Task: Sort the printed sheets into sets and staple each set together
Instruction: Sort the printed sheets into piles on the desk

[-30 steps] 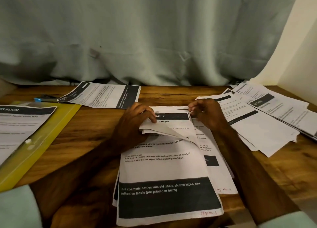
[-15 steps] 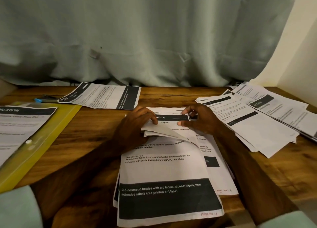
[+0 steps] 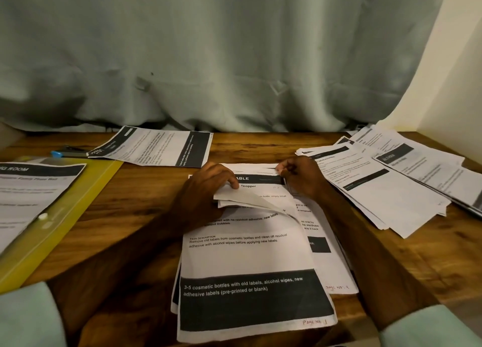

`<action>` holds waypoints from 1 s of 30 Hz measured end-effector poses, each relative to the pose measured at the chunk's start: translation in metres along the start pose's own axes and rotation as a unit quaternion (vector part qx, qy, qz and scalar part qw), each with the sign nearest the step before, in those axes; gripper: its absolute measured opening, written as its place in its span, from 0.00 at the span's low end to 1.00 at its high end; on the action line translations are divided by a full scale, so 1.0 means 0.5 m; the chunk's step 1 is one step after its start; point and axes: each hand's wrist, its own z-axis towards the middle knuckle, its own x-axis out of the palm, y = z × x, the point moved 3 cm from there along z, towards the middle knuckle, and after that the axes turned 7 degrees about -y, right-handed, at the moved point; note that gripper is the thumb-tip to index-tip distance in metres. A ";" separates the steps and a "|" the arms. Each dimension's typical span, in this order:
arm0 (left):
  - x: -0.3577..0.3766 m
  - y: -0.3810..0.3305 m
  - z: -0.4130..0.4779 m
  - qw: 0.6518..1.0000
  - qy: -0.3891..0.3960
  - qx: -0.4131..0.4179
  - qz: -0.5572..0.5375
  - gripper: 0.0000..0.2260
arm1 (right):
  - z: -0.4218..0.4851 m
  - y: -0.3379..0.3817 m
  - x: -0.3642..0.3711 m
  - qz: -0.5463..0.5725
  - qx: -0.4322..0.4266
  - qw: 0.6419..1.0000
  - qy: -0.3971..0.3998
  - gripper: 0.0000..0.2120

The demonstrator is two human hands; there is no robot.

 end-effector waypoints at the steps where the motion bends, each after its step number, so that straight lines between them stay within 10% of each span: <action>1: 0.000 0.000 0.000 1.000 -0.002 0.000 0.001 0.19 | 0.000 0.002 -0.003 -0.004 -0.004 1.000 -0.004 0.07; 11: 0.000 0.000 0.004 1.000 -0.010 -0.012 0.019 0.20 | -0.033 0.048 -0.044 0.009 -0.089 0.996 -0.021 0.07; 17: -0.005 -0.007 0.011 0.998 -0.019 -0.059 -0.027 0.27 | -0.071 0.111 -0.044 0.337 -0.002 0.925 0.175 0.16; 22: -0.004 -0.006 0.012 0.987 -0.027 -0.132 -0.090 0.37 | -0.082 0.125 -0.037 0.392 0.000 0.877 0.276 0.26; 26: -0.004 -0.005 0.004 1.000 0.009 -0.020 0.001 0.21 | -0.058 0.092 -0.052 0.411 0.038 0.902 0.127 0.20; 30: -0.005 0.000 -0.001 1.000 0.003 -0.017 0.013 0.20 | -0.022 0.009 -0.063 0.045 -0.039 0.996 -0.064 0.07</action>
